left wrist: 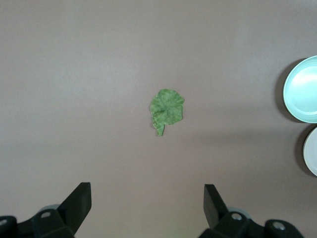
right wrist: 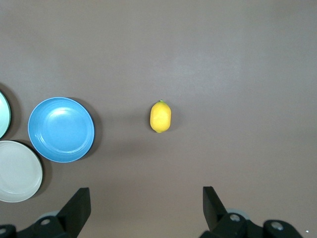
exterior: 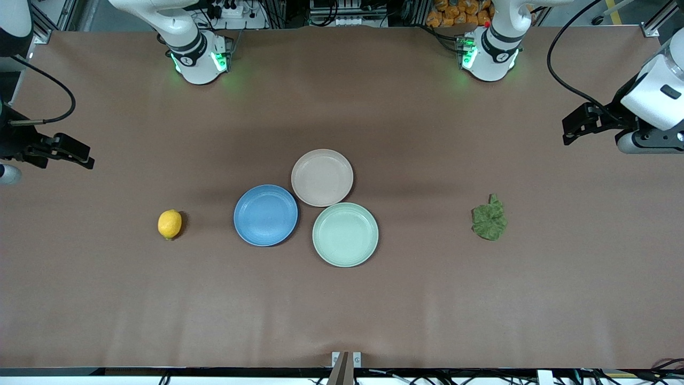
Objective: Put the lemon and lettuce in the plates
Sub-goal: 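Reach and grasp the lemon with the right gripper while the left gripper grasps the lettuce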
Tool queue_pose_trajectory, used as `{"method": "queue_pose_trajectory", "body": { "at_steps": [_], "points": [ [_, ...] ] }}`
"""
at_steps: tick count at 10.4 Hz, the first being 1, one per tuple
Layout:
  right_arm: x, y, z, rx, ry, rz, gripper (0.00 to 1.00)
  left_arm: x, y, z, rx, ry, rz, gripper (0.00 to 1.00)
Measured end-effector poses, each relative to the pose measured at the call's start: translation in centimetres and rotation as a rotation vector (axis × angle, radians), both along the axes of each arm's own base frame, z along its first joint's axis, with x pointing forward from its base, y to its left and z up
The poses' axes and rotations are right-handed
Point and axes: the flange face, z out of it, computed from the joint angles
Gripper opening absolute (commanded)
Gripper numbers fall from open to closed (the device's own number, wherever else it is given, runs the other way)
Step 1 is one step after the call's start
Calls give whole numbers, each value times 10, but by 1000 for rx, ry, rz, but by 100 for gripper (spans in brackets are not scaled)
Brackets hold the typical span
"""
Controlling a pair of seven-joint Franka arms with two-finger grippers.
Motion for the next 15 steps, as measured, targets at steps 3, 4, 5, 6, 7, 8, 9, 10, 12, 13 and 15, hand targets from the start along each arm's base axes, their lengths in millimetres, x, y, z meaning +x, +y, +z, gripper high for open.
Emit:
{"method": "queue_pose_trajectory", "body": {
  "at_steps": [3, 4, 5, 6, 7, 8, 9, 10, 12, 13, 15],
  "points": [
    [0, -1, 0, 0, 0, 6, 100, 1, 0, 1, -1, -6, 0, 100],
    [0, -2, 0, 0, 1, 3, 100, 1, 0, 1, -1, -6, 0, 100],
    [1, -6, -4, 0, 7, -3, 100, 1, 0, -2, 0, 0, 0, 100],
    [6, -12, -15, -2, 19, -15, 100, 5, 0, -14, 3, 22, 1, 100],
    [16, -21, -41, -6, 33, -30, 100, 13, -1, -39, 8, 54, 0, 100],
    [30, -27, -78, -11, 51, -38, 100, 22, -3, -70, 13, 82, -1, 100],
    [43, -28, -121, -16, 79, -39, 100, 29, -5, -106, 17, 111, -4, 100],
    [54, -24, -162, -21, 109, -33, 100, 33, -6, -141, 21, 139, -6, 100],
    [70, -14, -232, -27, 158, -15, 100, 37, -9, -205, 29, 177, -14, 100],
    [72, -10, -264, -28, 187, -9, 100, 37, -10, -239, 34, 179, -20, 100],
    [70, -4, -318, -30, 230, 2, 100, 33, -10, -310, 34, 182, -27, 100]
  ]
}}
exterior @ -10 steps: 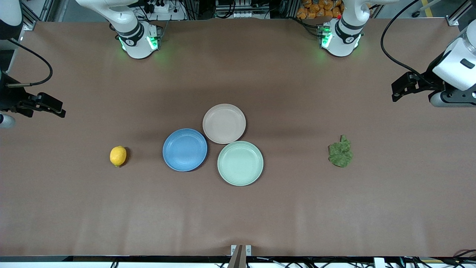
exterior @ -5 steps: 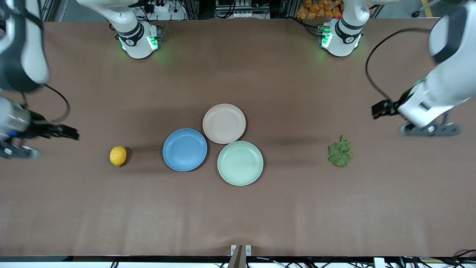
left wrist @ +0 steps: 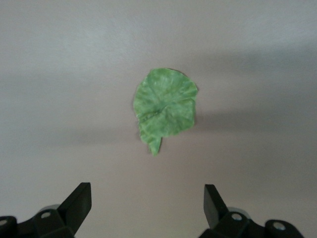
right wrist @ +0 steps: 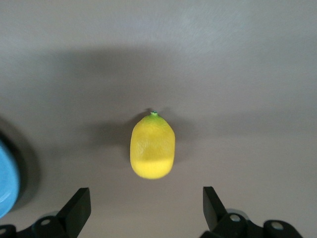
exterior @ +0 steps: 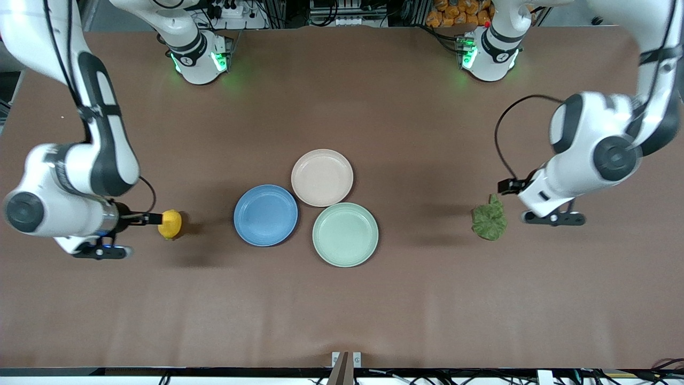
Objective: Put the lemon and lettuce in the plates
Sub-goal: 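Reach and grasp the lemon with the right gripper while the left gripper grasps the lettuce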
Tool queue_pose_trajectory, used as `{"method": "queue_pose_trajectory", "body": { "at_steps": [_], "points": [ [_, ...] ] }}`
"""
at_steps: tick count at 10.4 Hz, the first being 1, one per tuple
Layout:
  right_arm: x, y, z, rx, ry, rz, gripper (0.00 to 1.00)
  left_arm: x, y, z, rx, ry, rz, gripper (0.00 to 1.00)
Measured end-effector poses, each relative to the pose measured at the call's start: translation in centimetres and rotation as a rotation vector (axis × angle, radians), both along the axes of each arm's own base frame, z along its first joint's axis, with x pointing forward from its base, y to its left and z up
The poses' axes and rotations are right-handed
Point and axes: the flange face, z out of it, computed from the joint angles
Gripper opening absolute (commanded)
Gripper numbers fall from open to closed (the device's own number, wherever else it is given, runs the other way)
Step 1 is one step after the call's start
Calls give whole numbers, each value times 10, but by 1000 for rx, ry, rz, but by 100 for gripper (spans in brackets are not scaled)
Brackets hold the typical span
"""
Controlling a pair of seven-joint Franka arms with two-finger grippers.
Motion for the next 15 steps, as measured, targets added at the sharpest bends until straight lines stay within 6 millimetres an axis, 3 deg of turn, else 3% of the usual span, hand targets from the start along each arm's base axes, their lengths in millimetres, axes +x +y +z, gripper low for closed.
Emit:
{"method": "queue_pose_trajectory", "body": {
  "at_steps": [2, 9, 10, 15],
  "points": [
    [-2, -4, -35, -4, 28, -6, 100, -2, -3, -47, 3, 28, -4, 100],
    [-3, -10, -89, 18, 44, -41, 100, 6, 2, -131, -2, 19, 9, 98],
    [-5, -12, -96, 22, 53, -49, 90, 8, 5, -138, -3, 14, 14, 94],
    [-5, -9, -101, 32, 58, -52, 7, 12, 10, -152, -4, 11, 24, 61]
  ]
}}
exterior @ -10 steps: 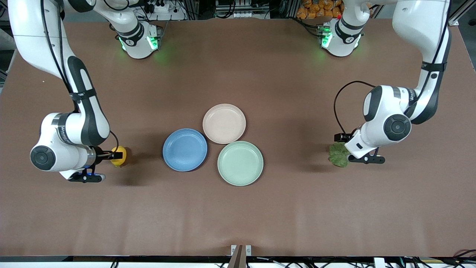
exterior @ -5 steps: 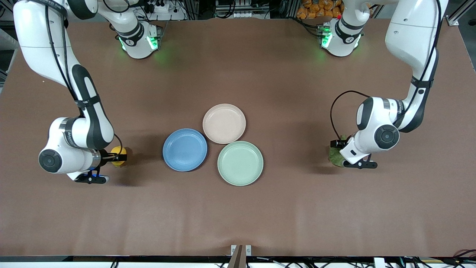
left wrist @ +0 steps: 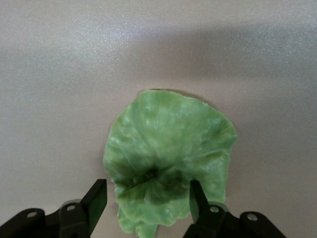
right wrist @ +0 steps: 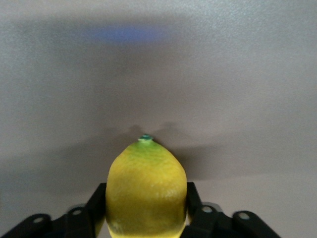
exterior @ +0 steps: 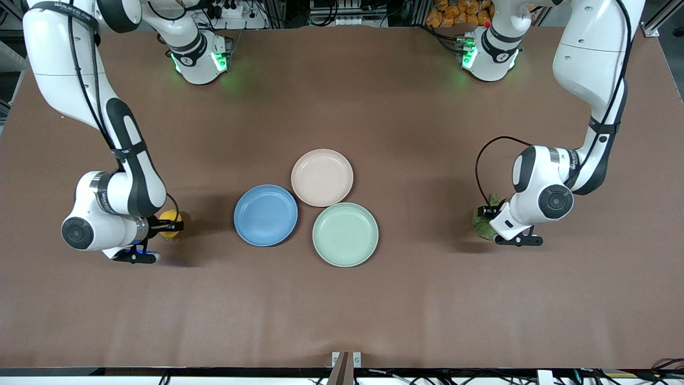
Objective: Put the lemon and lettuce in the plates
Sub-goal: 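Carry the lemon over the blue plate while the left gripper carries the lettuce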
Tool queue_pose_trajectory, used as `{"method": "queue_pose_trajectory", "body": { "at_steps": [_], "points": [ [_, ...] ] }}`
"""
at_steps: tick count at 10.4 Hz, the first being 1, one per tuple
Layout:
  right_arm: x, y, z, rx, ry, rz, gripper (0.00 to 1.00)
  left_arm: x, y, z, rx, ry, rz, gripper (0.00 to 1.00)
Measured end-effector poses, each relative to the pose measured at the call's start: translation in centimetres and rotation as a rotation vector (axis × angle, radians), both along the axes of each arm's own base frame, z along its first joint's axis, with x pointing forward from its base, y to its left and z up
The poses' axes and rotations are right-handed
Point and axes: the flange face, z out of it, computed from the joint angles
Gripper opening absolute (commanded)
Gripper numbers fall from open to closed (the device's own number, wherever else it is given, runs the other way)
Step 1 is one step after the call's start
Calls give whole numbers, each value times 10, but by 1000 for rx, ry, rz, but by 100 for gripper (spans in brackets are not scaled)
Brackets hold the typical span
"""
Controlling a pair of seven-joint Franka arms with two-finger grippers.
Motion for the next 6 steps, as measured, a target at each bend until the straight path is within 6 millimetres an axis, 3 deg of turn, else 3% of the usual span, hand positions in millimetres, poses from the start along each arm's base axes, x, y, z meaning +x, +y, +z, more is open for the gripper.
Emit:
{"method": "queue_pose_trajectory", "body": {
  "at_steps": [1, 3, 6],
  "points": [
    [3, 2, 3, 2, -8, 3, 0, -1, 0, -5, 0, 4, 0, 46],
    [13, 18, 22, 9, -10, 25, 0, -1, 0, -10, -1, 5, 0, 0],
    [27, 61, 60, 16, 2, 55, 0, 11, -4, 3, -7, -28, -3, 0]
  ]
}}
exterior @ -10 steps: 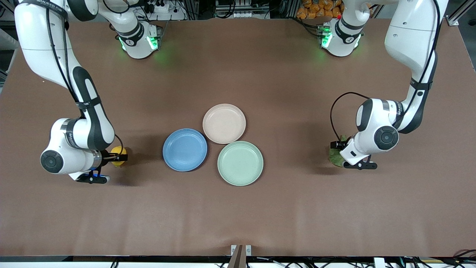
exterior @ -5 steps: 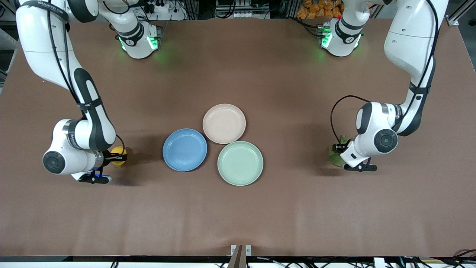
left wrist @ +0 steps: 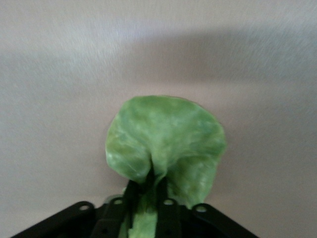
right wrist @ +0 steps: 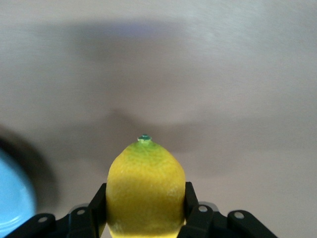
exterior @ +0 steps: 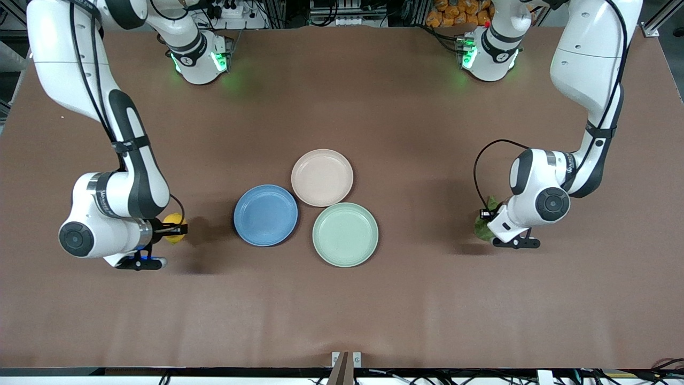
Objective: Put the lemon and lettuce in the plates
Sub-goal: 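Carry the lemon over the blue plate while the left gripper carries the lettuce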
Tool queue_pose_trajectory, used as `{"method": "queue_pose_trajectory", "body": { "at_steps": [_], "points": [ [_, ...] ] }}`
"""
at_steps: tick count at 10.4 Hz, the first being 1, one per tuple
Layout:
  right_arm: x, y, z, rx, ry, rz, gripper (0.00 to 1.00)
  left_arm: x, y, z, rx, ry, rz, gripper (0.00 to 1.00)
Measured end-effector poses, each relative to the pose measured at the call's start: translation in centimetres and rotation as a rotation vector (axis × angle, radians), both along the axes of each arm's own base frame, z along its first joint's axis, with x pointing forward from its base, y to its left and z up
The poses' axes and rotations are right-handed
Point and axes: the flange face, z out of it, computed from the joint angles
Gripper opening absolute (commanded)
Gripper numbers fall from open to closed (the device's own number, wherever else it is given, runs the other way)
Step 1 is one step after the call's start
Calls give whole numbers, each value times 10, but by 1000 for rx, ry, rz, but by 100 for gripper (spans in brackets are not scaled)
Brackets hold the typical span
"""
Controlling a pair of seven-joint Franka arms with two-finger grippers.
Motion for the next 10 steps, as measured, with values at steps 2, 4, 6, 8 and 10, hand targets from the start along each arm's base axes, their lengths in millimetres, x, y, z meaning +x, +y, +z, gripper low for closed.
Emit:
{"method": "queue_pose_trajectory", "body": {
  "at_steps": [2, 4, 6, 8, 10],
  "points": [
    [-2, 52, 8, -6, 6, -28, 0, 9, -5, 15, -6, -28, -6, 0],
    [-11, 102, 8, 28, 20, -65, 0, 13, -24, 40, -20, -23, -25, 0],
    [-21, 145, 8, 55, 29, -52, 0, 7, -63, 67, -47, -5, 17, 0],
    [-28, 182, 8, 59, 9, -59, 0, -10, -123, 77, -50, -2, 101, 0],
    [-36, 209, 0, 60, -13, -64, 15, -31, -185, 87, -56, -7, 170, 0]
  ]
}}
